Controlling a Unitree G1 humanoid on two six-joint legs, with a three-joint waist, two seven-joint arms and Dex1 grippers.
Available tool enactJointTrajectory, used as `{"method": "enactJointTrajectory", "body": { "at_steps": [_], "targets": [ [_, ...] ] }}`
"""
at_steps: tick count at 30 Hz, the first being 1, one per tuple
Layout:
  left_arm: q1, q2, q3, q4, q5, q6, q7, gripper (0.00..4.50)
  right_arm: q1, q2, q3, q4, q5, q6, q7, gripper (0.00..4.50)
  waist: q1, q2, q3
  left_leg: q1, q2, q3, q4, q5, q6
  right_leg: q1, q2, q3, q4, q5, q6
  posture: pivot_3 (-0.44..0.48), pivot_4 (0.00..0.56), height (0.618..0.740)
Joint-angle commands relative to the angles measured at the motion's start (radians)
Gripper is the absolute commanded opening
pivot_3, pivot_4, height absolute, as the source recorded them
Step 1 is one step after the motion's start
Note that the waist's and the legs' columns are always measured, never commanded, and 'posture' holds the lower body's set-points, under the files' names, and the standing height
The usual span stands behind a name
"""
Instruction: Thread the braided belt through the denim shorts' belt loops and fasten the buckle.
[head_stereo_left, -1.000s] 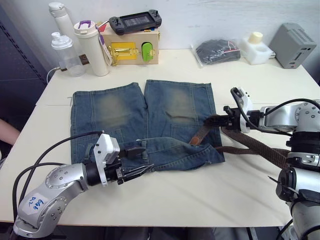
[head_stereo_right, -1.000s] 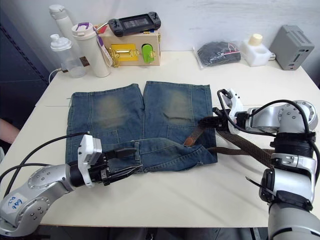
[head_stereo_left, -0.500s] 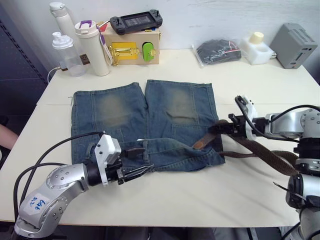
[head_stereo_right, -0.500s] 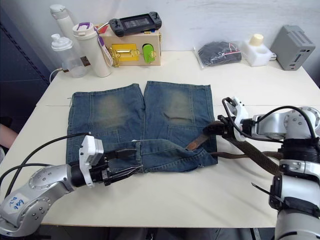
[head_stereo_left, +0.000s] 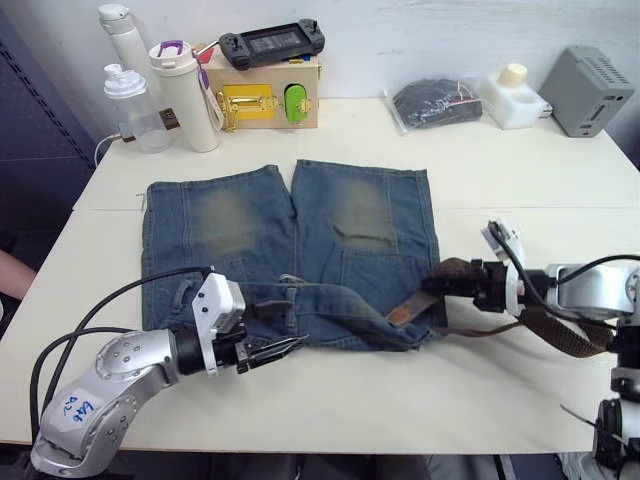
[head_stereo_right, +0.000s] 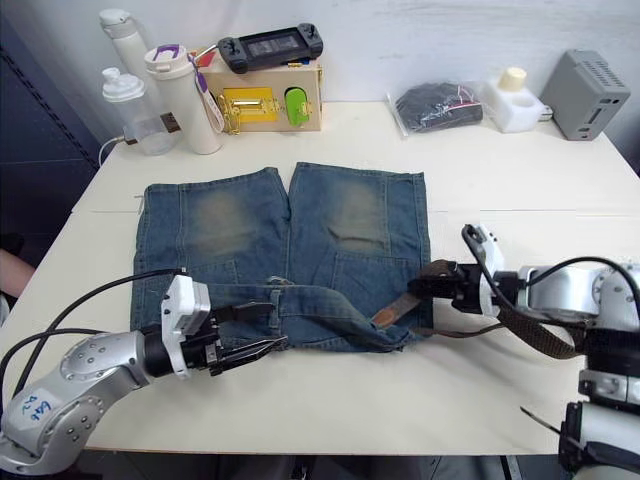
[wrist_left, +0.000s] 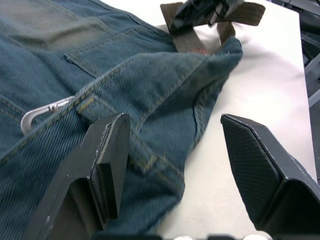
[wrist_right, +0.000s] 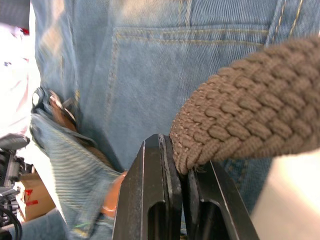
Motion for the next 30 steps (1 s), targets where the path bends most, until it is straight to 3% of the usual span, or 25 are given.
{"method": "enactJointTrajectory", "body": {
  "at_steps": [1,7,15,19,30],
  "targets": [
    [-0.003,-0.001,-0.002,-0.02,0.003,-0.015,-0.012,3.22,0.073,-0.04,0.043,-0.126,0.216,-0.127,-0.107,0.0,-0.001,0.0,0.0,0.0,0.0,0.0,0.0,0.0,0.0,0.0,0.0,0.0,0.001,0.0,0.0,0.0,0.15,0.645],
    [-0.003,-0.004,-0.018,-0.015,0.014,-0.022,-0.02,3.22,0.16,-0.019,0.018,-0.205,0.244,-0.249,-0.14,0.0,-0.001,0.0,0.0,0.0,0.0,0.0,0.0,0.0,0.0,0.0,0.0,0.0,0.0,0.0,0.0,0.0,0.15,0.645],
    [-0.017,-0.005,-0.031,-0.01,0.019,-0.018,-0.033,3.22,0.29,-0.046,0.022,-0.305,0.244,-0.256,-0.027,0.0,0.0,0.0,0.0,0.0,0.0,0.0,0.0,0.0,0.001,0.001,0.0,0.0,0.0,0.0,0.0,0.0,0.15,0.645],
    [-0.023,-0.002,-0.037,-0.006,0.024,-0.018,-0.041,3.22,0.33,-0.054,-0.004,-0.251,0.244,-0.284,-0.045,0.0,0.0,0.0,0.0,0.0,0.0,0.0,0.0,0.0,0.001,0.001,0.0,0.0,-0.001,0.0,0.0,0.0,0.15,0.645],
    [-0.068,-0.023,-0.076,0.024,0.047,-0.027,-0.052,3.22,0.138,-0.04,-0.229,-0.078,0.244,-0.337,-0.028,0.0,0.005,0.0,0.0,0.0,0.0,0.0,0.0,0.0,0.001,0.001,0.0,-0.001,-0.001,0.0,0.0,0.0,0.15,0.645]
  ]
}}
